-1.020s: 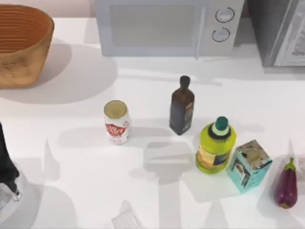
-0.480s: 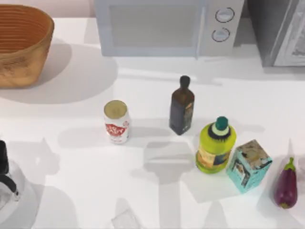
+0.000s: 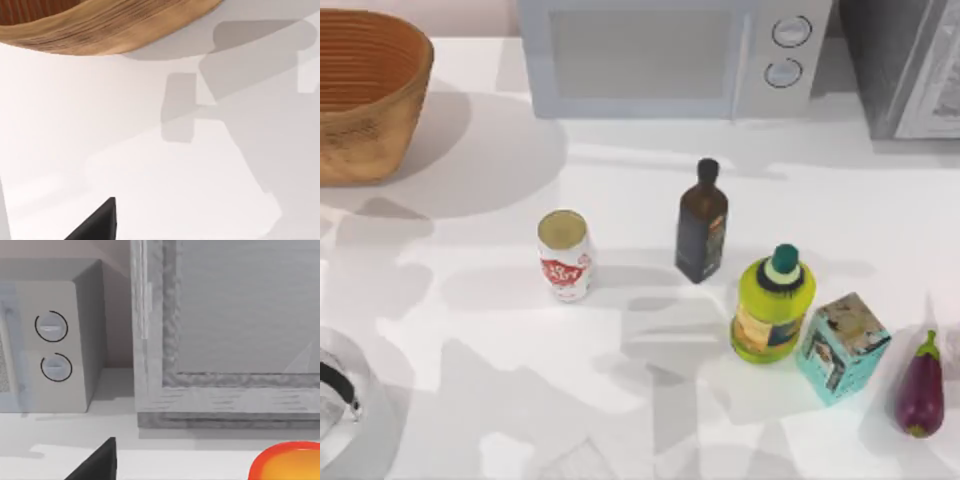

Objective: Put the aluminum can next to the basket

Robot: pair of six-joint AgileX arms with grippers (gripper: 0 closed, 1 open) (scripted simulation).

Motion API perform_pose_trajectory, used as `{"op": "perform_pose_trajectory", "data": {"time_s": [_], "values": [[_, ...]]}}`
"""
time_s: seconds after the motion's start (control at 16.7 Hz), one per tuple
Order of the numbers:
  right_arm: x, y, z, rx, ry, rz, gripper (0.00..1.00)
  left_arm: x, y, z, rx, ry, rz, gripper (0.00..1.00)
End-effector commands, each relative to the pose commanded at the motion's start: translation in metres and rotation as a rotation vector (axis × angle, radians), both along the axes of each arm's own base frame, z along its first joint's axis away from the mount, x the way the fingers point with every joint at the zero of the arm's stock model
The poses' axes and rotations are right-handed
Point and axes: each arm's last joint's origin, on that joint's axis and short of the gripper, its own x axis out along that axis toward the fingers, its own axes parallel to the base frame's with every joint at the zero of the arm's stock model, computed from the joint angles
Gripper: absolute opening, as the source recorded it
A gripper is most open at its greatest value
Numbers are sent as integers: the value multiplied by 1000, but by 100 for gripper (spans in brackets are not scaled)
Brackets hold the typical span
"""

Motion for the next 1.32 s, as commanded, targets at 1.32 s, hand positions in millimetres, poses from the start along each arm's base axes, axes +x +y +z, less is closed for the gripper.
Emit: {"op": "perform_pose_trajectory", "data": {"time_s": [1.32], "values": [[0, 0, 0, 0, 0, 0, 100, 156, 43, -79, 50, 703, -332, 100]]}}
